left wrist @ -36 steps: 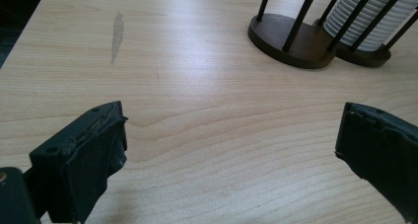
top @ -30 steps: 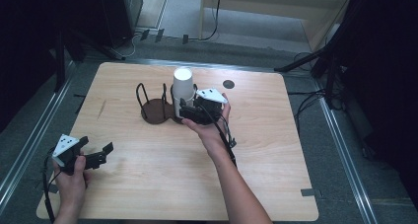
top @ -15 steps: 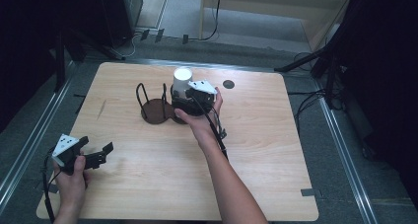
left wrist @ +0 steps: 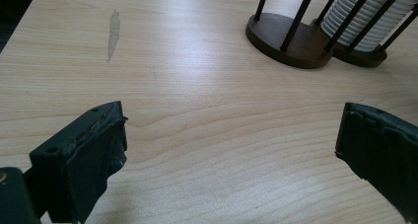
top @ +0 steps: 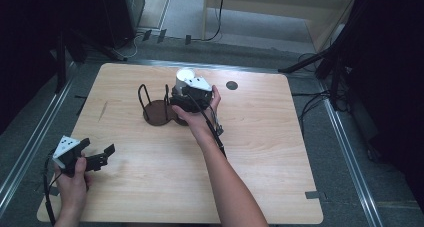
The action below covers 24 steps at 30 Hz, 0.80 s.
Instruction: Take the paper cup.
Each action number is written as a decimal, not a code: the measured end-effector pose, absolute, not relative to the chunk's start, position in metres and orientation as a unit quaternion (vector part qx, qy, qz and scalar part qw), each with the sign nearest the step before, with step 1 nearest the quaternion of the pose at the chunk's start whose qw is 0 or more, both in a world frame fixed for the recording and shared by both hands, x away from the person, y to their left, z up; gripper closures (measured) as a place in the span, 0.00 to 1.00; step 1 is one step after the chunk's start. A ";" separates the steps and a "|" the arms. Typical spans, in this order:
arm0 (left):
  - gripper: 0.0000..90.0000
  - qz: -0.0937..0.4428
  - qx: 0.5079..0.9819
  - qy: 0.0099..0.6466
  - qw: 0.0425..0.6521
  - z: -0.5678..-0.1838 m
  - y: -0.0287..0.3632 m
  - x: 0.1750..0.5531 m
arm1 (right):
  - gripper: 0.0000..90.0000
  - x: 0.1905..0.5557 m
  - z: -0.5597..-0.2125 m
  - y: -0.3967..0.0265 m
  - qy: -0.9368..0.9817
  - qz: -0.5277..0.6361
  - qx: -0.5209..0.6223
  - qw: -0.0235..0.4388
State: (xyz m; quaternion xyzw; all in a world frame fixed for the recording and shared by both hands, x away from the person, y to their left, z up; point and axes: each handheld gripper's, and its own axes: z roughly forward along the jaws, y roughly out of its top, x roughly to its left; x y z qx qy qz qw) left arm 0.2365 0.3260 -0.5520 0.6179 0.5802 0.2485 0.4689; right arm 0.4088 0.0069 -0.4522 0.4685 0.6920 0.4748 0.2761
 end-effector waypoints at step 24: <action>0.00 0.243 0.617 0.579 0.474 -0.552 0.327 0.237 | 0.28 0.414 -0.449 0.002 0.665 0.491 0.487 0.282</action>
